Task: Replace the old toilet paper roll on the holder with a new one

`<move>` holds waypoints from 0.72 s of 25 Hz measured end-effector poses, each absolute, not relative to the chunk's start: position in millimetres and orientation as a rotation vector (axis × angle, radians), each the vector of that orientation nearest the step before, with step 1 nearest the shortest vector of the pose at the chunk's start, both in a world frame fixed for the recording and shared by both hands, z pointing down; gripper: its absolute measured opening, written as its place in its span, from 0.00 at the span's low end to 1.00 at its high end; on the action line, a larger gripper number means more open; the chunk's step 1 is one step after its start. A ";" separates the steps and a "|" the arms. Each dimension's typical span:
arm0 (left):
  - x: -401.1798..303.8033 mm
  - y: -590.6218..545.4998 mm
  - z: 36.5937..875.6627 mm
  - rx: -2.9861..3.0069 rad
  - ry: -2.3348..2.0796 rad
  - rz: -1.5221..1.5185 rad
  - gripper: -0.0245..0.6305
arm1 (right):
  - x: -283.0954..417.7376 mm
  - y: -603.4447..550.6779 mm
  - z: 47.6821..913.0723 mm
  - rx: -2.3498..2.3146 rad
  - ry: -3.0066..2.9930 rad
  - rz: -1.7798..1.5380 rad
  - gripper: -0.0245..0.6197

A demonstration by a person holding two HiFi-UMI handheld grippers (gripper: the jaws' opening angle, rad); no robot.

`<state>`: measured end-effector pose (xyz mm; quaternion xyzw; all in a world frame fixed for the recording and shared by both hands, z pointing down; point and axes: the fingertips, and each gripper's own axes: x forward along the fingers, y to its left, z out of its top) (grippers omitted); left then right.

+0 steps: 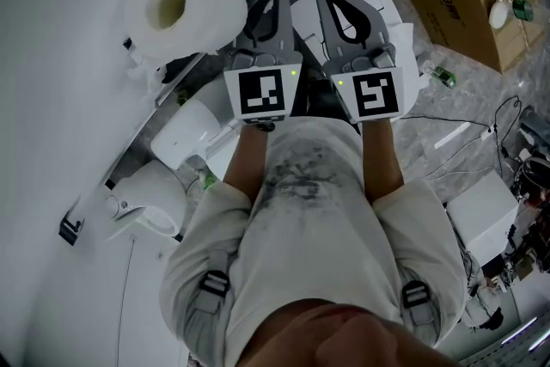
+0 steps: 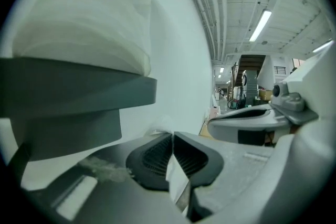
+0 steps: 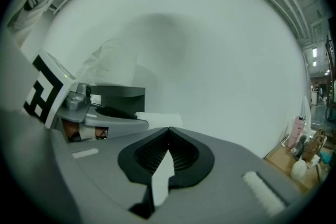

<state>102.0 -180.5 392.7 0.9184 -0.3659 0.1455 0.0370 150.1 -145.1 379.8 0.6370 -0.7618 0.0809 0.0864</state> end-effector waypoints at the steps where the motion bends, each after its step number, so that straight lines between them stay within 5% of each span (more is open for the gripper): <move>1: 104.6 -181.2 392.1 2.825 -1.115 0.443 0.06 | 150.9 -145.8 379.2 1.898 -2.274 0.238 0.04; 18: 98.3 -125.9 361.3 2.822 -1.093 0.329 0.06 | 162.8 -100.6 350.6 1.835 -2.367 0.179 0.04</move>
